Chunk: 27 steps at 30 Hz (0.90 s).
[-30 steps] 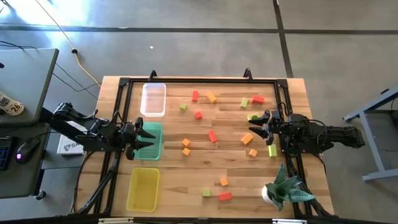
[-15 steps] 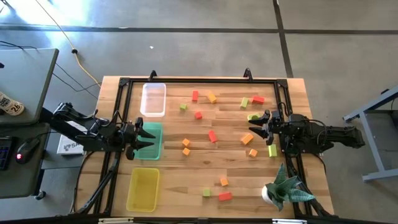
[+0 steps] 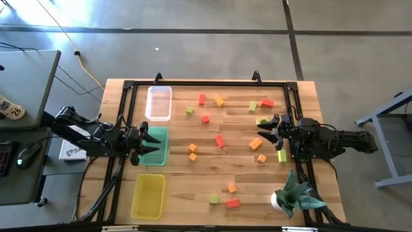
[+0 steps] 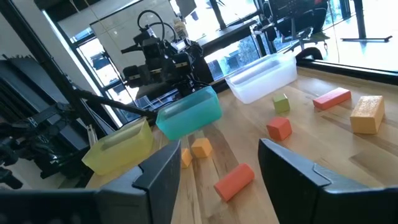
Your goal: Sort & place blocks by color
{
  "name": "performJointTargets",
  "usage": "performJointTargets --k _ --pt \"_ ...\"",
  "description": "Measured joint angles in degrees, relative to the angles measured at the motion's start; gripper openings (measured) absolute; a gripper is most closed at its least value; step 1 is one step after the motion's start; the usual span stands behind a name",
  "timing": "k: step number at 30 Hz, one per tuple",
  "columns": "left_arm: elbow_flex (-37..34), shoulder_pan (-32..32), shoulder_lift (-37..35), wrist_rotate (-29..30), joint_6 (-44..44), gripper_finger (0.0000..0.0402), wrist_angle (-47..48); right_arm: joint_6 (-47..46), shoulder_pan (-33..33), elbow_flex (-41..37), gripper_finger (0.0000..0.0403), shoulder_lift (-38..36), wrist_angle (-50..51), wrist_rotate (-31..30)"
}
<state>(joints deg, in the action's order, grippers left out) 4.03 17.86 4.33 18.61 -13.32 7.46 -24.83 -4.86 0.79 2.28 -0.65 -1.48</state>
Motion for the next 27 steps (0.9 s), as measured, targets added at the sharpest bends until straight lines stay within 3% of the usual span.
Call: performJointTargets --k 13,27 --pt "0.0 -0.01 -0.01 0.0 0.0 0.0131 -0.02 -5.04 0.02 0.0 0.0202 -0.01 -0.2 -0.36" --pt "0.02 -0.01 -0.01 0.54 0.0 0.0131 -0.02 -10.96 0.01 0.0 0.0202 -0.01 -13.32 -11.35"
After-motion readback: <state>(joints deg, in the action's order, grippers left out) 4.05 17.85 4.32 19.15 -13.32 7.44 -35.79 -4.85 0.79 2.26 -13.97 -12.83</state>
